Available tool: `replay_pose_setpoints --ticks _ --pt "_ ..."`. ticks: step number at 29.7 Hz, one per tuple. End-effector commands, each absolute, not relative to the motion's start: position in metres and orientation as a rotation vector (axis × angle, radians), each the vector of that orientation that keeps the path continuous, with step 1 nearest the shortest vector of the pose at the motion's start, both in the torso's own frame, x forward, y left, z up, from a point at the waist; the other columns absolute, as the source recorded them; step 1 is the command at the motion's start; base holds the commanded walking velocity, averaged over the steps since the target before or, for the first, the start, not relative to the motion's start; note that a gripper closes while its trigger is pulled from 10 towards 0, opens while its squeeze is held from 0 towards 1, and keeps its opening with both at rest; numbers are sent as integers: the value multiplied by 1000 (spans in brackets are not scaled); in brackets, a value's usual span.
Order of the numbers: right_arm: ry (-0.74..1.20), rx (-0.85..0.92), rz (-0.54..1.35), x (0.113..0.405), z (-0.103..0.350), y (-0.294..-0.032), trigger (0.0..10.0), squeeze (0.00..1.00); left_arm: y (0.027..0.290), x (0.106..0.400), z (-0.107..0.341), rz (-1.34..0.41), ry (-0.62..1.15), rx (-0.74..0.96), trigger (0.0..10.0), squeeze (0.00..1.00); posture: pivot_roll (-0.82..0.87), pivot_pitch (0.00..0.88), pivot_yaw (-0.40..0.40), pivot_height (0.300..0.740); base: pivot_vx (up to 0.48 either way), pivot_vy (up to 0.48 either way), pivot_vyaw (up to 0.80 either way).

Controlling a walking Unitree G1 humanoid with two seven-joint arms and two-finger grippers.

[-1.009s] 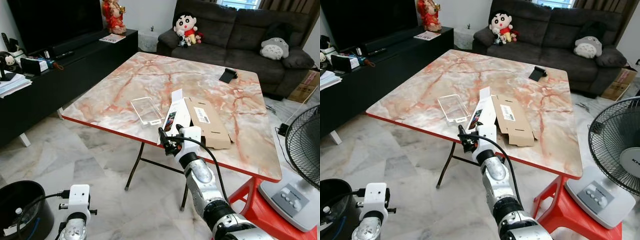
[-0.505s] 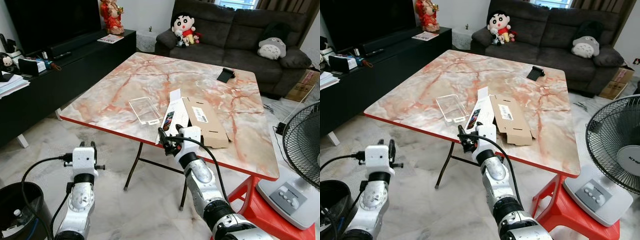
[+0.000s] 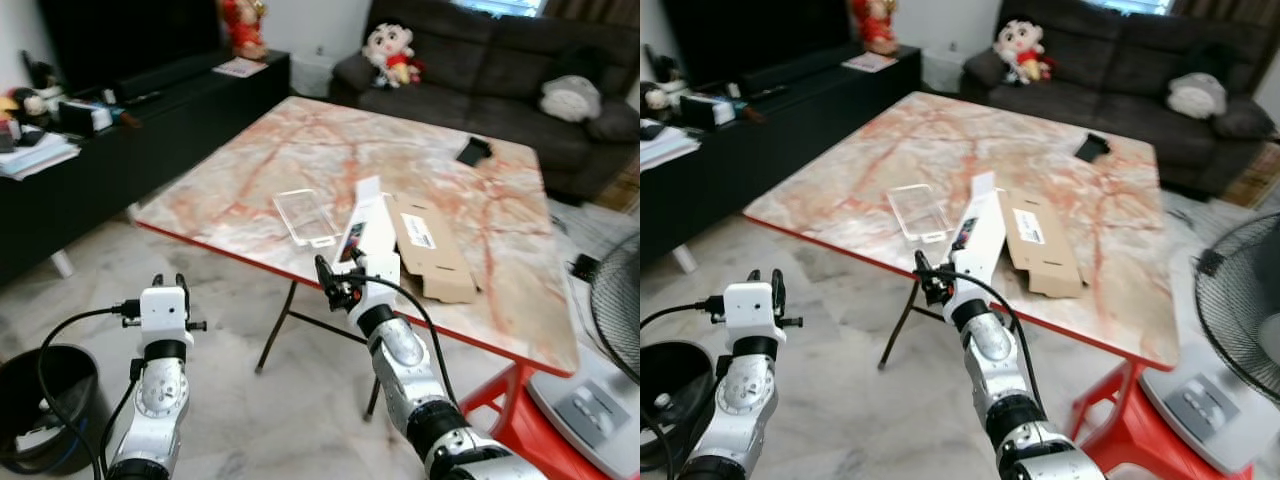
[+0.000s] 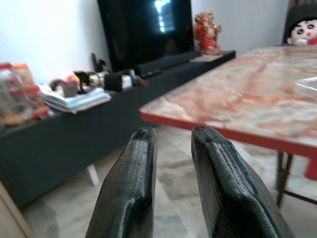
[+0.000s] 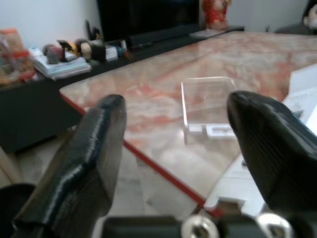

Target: Picking trash to rubbish bin

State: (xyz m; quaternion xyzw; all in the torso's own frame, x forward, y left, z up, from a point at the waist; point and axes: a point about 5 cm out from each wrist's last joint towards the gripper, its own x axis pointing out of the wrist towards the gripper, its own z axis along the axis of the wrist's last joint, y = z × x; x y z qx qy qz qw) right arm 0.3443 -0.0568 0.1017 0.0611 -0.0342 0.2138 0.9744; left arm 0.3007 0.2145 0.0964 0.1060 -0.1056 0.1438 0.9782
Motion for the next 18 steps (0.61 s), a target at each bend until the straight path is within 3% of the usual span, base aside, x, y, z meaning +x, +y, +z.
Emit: replay_pose_setpoints --ticks 1,5,15,18 --pt "-85 134 430 346 107 -55 10000 0 208 304 102 278 -229 212 10000 0 53 0 -85 740 450 0 0" --pt "-84 126 434 346 106 -55 10000 0 208 305 104 279 -232 212 10000 0 53 0 -84 740 472 0 0" --pt "-88 125 442 345 106 -53 10000 0 209 306 104 287 -230 210 10000 0 54 0 -86 740 480 0 624" --pt "-86 132 440 345 106 -54 10000 0 209 306 104 287 -230 209 10000 0 54 0 -86 740 480 0 0"
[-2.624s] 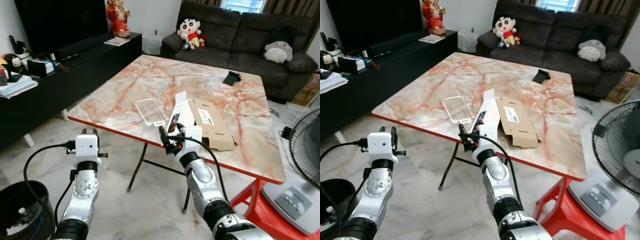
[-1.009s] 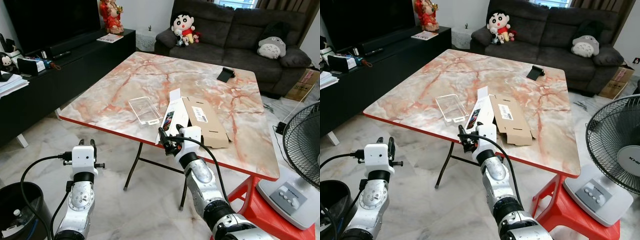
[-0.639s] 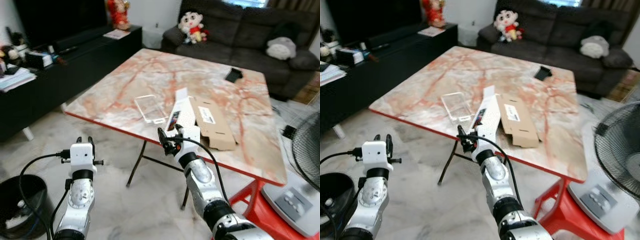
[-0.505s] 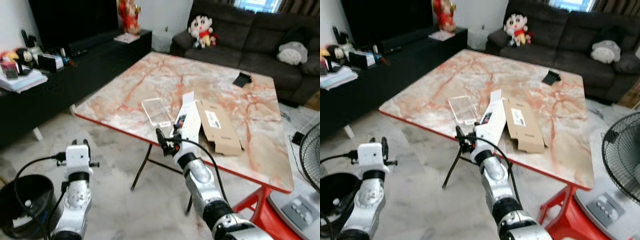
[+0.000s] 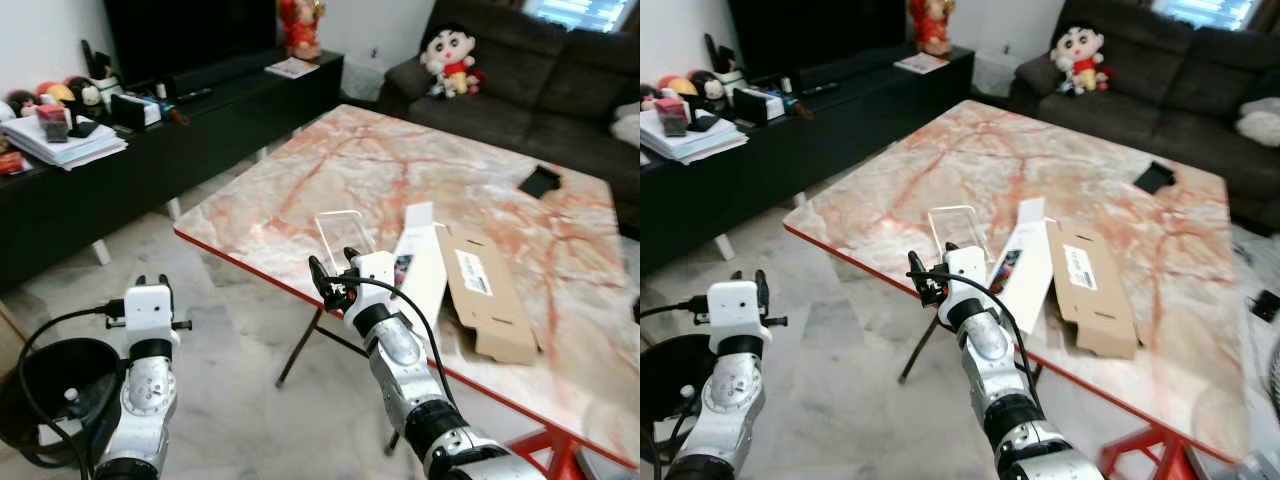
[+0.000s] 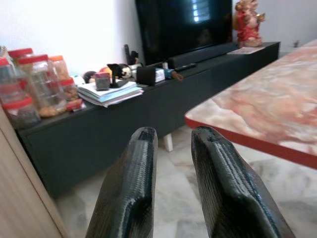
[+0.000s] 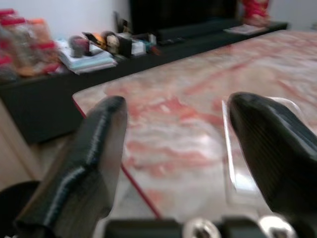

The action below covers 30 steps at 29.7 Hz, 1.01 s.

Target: Picking trash to rubbish bin

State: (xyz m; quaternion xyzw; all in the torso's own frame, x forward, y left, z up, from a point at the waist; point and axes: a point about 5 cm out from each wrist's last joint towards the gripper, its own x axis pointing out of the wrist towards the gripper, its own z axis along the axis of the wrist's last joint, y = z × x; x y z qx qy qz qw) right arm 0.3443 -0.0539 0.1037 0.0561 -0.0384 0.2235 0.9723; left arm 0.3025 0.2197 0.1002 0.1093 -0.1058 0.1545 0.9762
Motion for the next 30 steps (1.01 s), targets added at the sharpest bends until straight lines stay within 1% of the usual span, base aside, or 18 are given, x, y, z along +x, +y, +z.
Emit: replay_pose_setpoints --ticks 1,14,16,30 --pt "-86 132 440 345 106 -54 10000 0 209 306 104 287 -230 209 10000 0 54 0 -86 740 480 0 0" --pt "-77 127 450 346 106 -52 10000 0 207 310 109 277 -246 204 10000 0 53 0 -84 740 480 0 0" --pt "-77 128 454 346 106 -52 10000 0 205 310 110 271 -258 204 10000 0 53 0 -84 740 274 0 0" --pt "-44 97 493 342 102 -46 10000 0 199 310 111 244 -271 192 10000 0 51 0 -87 740 0 0 0"
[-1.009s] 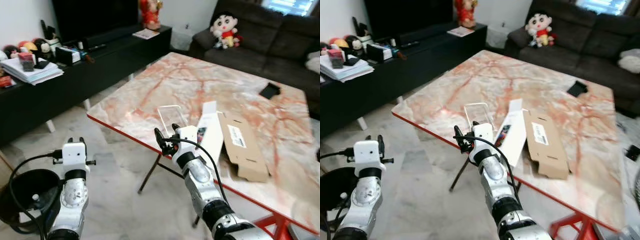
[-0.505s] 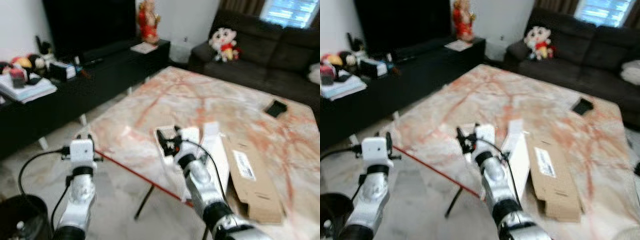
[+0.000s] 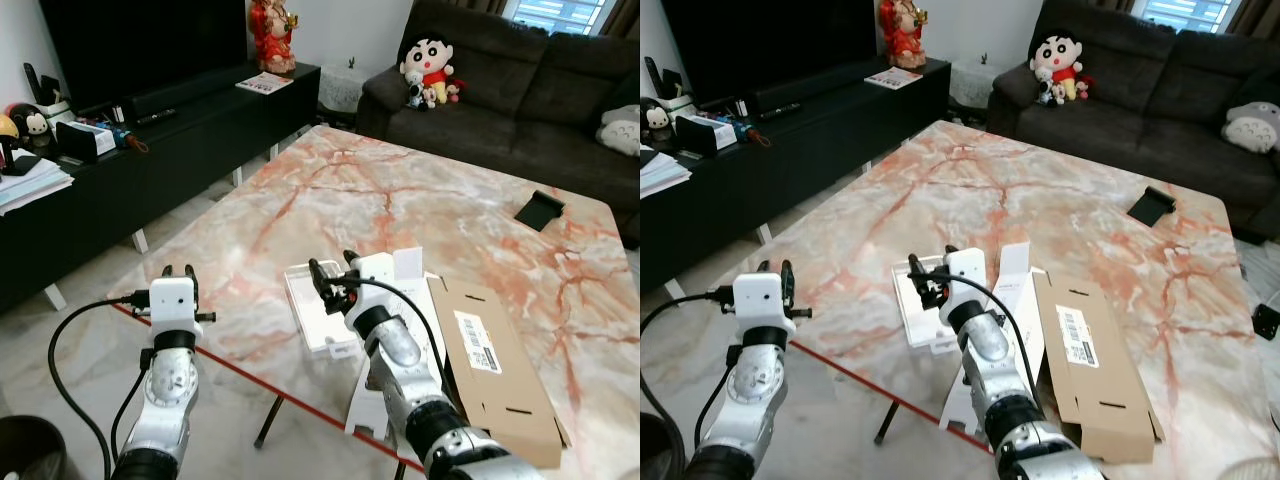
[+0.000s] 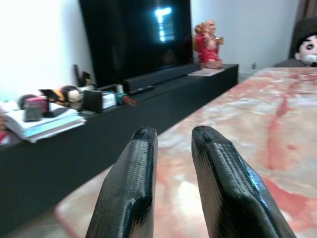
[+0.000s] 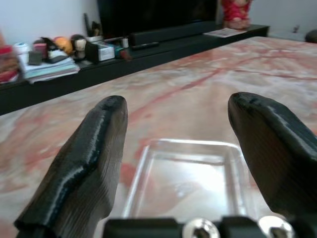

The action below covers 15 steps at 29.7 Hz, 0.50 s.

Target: Picking trash to rubbish bin

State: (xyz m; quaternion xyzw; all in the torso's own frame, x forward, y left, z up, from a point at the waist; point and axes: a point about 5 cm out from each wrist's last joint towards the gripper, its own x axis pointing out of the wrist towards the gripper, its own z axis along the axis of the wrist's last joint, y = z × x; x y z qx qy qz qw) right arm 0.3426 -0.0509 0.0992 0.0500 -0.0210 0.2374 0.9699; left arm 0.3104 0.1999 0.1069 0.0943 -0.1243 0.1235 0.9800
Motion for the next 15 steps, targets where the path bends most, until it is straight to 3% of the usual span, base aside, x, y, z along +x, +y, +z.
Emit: replay_pose_setpoints --ticks 1,15 --pt "-37 91 505 341 100 -43 10000 0 198 310 110 242 -268 191 10000 0 51 0 -88 740 0 0 0" --pt "26 48 563 332 91 -28 10000 0 196 311 105 224 -233 193 10000 0 42 0 -88 740 0 0 0"
